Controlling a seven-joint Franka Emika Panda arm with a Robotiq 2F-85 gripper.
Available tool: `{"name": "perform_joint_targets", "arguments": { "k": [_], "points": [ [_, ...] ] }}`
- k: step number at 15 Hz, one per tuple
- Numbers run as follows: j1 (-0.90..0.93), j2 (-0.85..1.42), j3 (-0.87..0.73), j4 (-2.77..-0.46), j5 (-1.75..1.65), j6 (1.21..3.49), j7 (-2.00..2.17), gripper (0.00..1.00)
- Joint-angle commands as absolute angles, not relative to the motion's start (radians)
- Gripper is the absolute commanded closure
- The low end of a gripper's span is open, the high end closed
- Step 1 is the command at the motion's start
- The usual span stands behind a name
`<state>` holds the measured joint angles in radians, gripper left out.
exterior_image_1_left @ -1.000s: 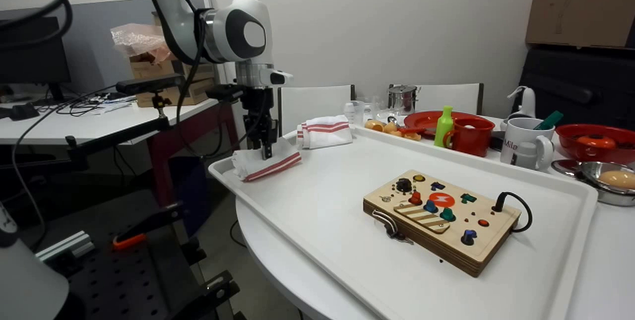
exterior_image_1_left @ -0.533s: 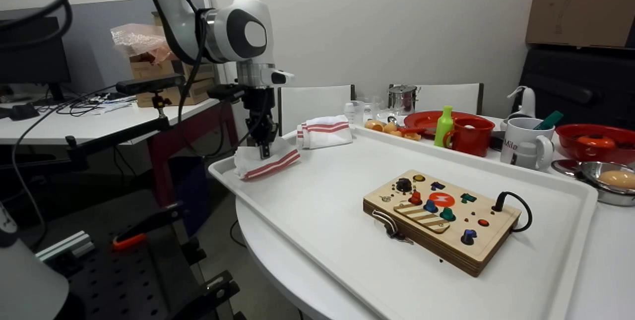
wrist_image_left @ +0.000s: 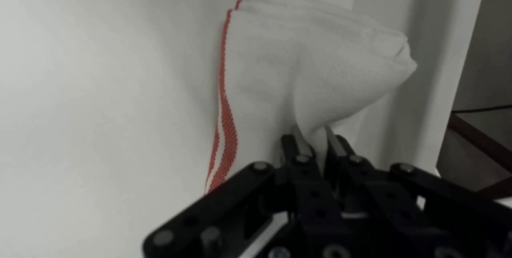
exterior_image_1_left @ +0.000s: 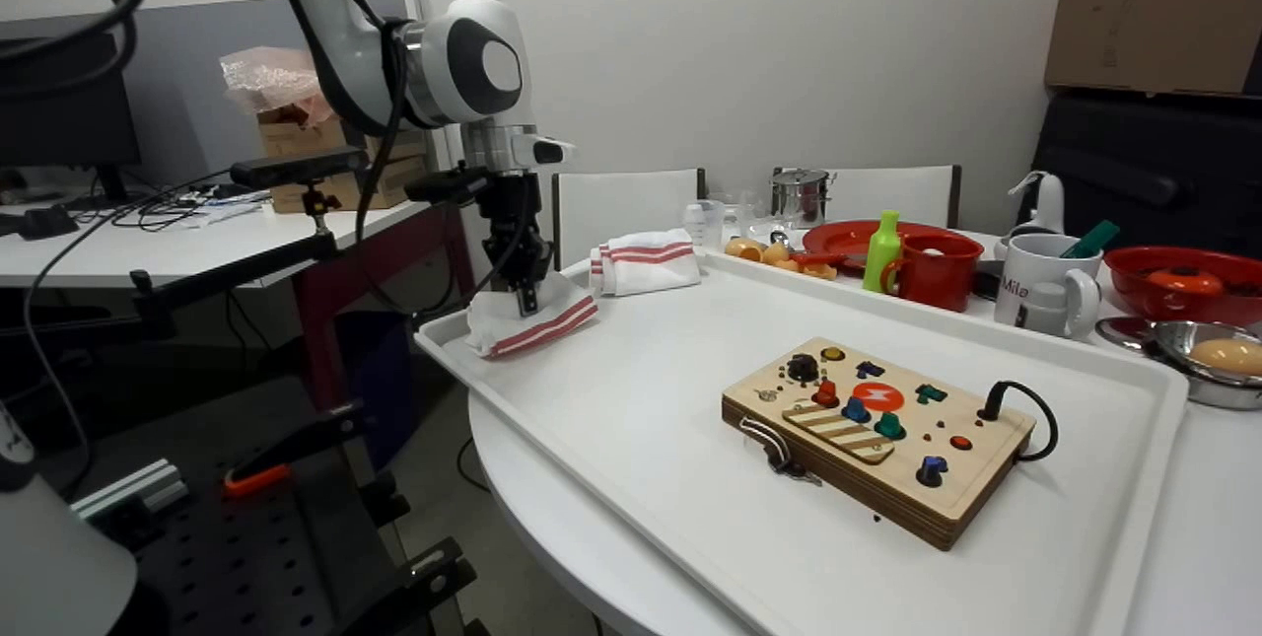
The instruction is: Wipe the table with the white towel.
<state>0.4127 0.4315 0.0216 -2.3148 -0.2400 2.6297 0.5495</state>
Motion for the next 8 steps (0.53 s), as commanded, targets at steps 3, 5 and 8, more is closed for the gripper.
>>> {"name": "perform_joint_targets", "arguments": {
  "k": [3, 5, 8],
  "points": [
    [0.406, 0.451, 0.006, -2.308, -0.248, 2.68, 0.529, 0.97],
    [0.392, 0.454, 0.004, -2.309, -0.238, 2.69, 0.517, 0.97],
    [0.374, 0.457, -0.012, -2.313, -0.24, 2.707, 0.502, 0.97]
  ]
}}
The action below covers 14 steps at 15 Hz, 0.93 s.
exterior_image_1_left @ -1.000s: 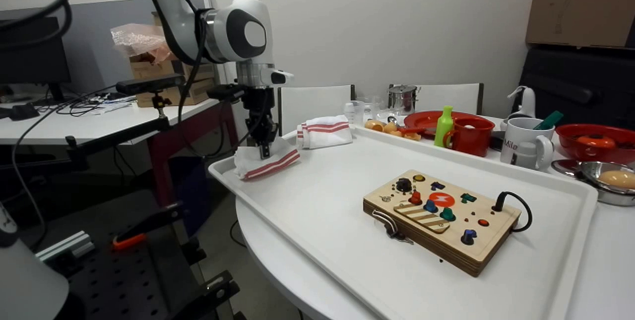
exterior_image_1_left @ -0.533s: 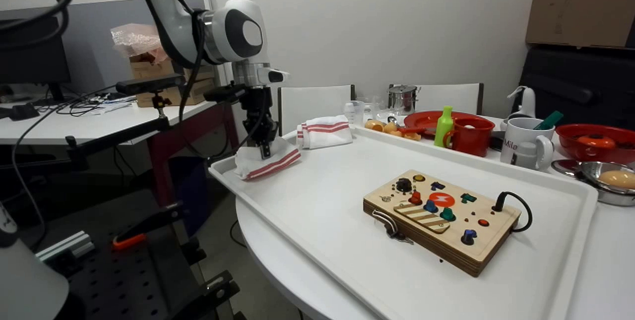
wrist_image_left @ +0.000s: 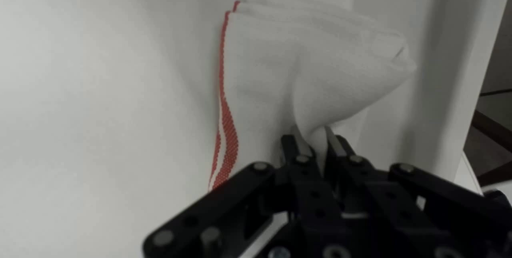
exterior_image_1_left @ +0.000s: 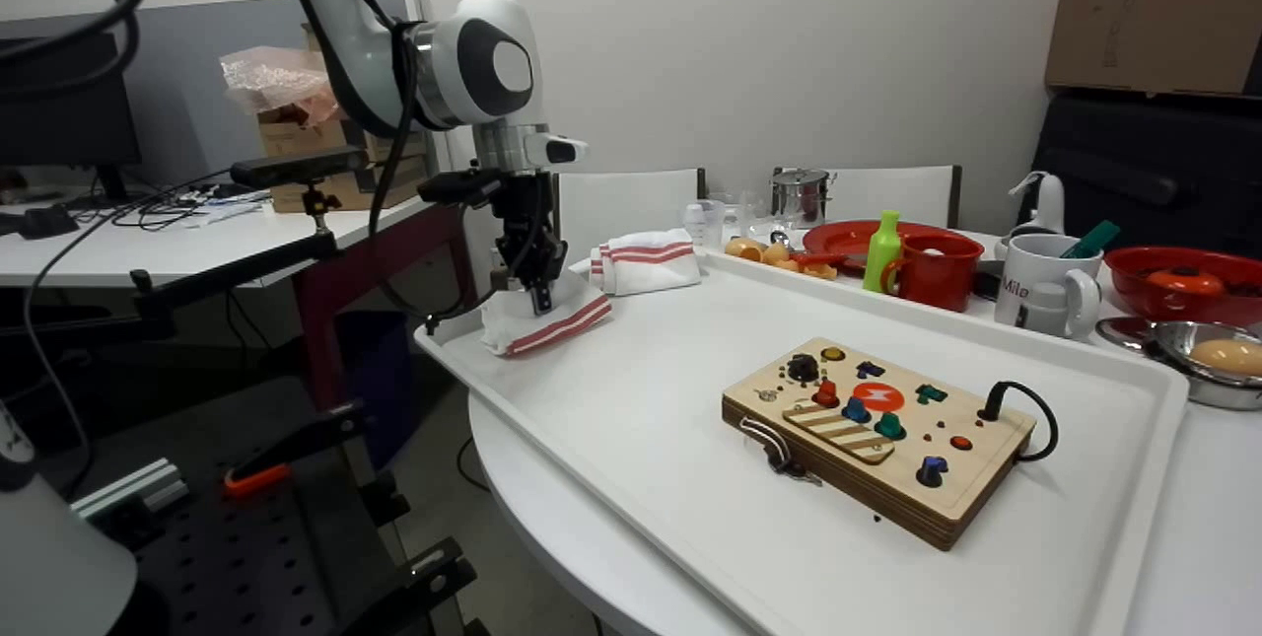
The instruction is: Wipe the table with the white towel.
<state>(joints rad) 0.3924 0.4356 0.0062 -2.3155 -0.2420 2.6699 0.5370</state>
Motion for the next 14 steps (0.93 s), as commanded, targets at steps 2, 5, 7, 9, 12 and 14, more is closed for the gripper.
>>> {"name": "perform_joint_targets", "arguments": {
  "k": [2, 5, 7, 9, 12, 14],
  "points": [
    [0.363, 0.455, -0.033, -2.318, -0.247, 2.717, 0.491, 0.97],
    [0.339, 0.449, -0.064, -2.326, -0.25, 2.725, 0.473, 0.97],
    [0.311, 0.446, -0.081, -2.331, -0.247, 2.73, 0.445, 0.97],
    [0.279, 0.443, -0.098, -2.332, -0.247, 2.733, 0.411, 0.97],
    [0.223, 0.44, -0.129, -2.331, -0.255, 2.737, 0.346, 0.97],
    [0.188, 0.445, -0.146, -2.325, -0.258, 2.74, 0.301, 0.97]
  ]
}}
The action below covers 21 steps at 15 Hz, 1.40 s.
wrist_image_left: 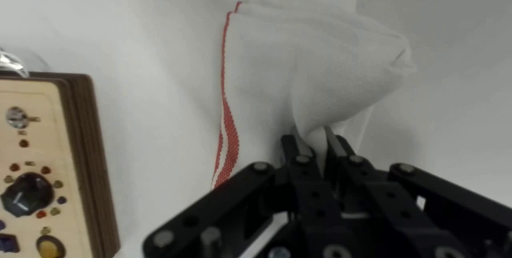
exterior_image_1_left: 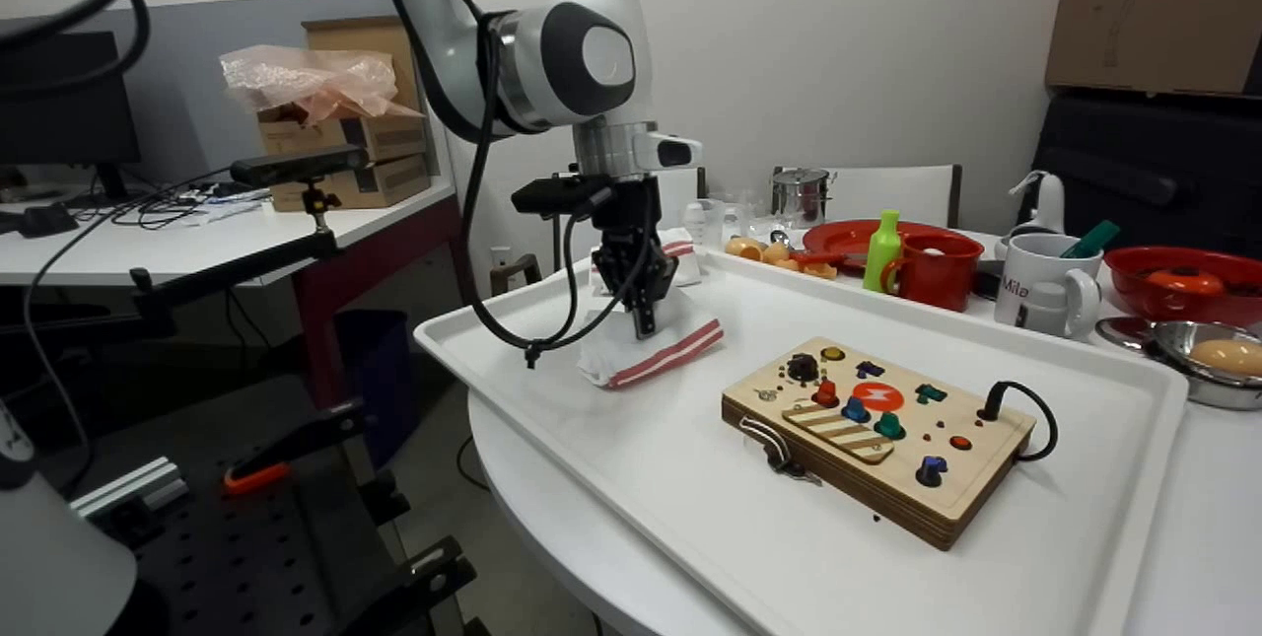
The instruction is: Wipe the table with the white towel.
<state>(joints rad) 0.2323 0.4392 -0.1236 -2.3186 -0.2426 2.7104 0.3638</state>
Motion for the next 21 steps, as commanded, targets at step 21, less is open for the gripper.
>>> {"name": "perform_joint_targets", "arguments": {
  "k": [21],
  "points": [
    [0.304, 0.437, 0.016, -2.32, -0.238, 2.748, 0.233, 0.97]
  ]
}}
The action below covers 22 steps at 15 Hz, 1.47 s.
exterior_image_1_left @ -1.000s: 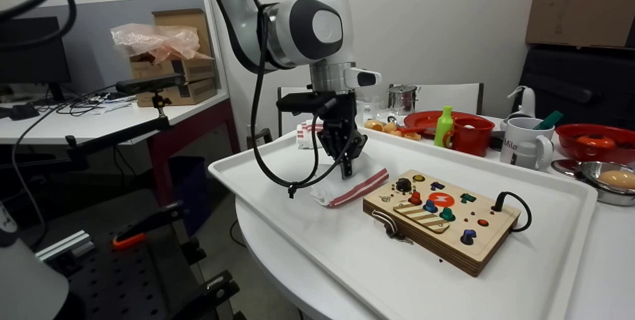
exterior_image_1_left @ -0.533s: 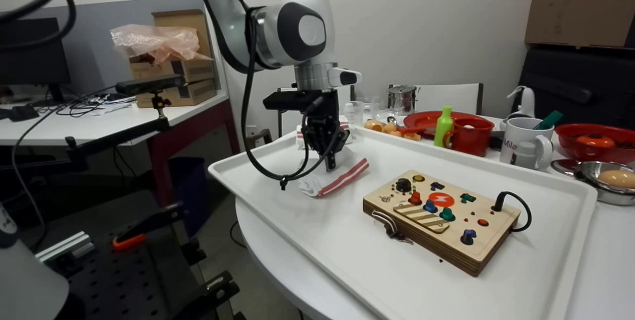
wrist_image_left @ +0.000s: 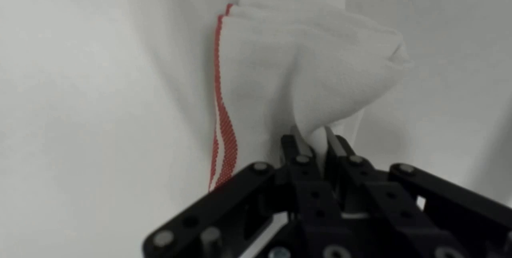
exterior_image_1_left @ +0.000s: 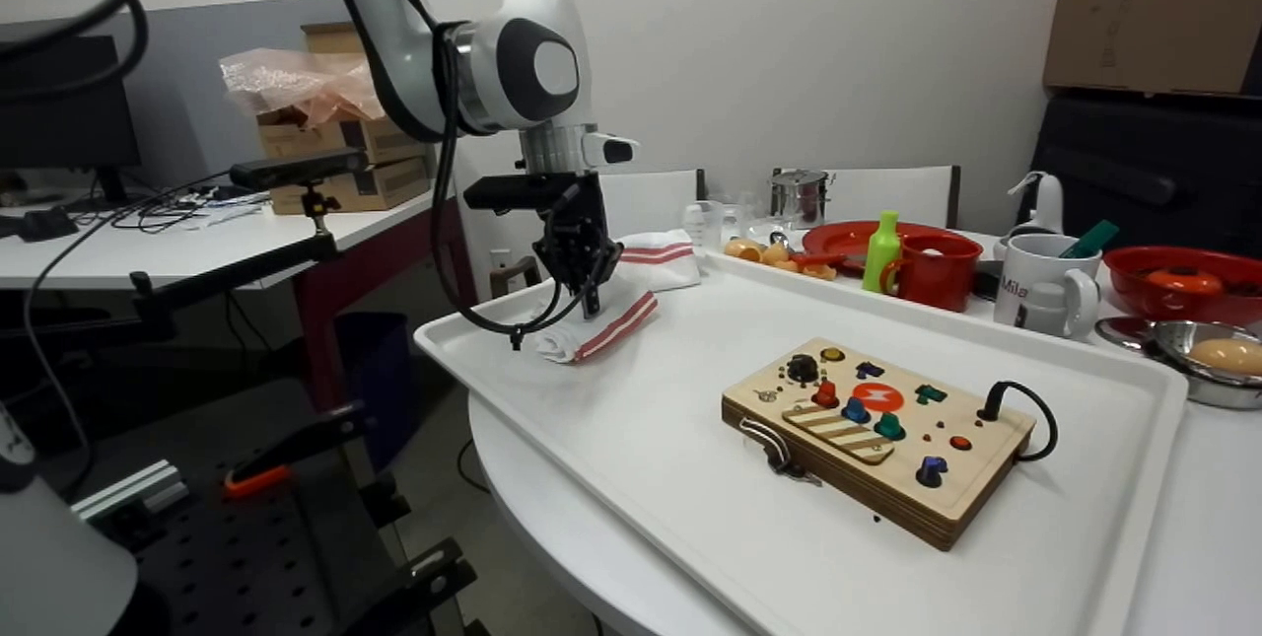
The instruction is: Wipe the table with the white towel.
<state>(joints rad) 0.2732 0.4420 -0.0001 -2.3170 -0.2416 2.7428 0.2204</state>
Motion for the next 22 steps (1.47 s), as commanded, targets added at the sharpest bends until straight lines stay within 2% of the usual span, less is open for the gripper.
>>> {"name": "perform_joint_targets", "arguments": {
  "k": [1, 6, 22],
  "points": [
    [0.314, 0.437, 0.02, -2.318, -0.241, 2.746, 0.233, 0.97],
    [0.345, 0.444, -0.017, -2.312, -0.272, 2.741, 0.255, 0.97],
    [0.21, 0.481, -0.19, -2.296, -0.278, 2.743, 0.242, 0.97]
  ]
}}
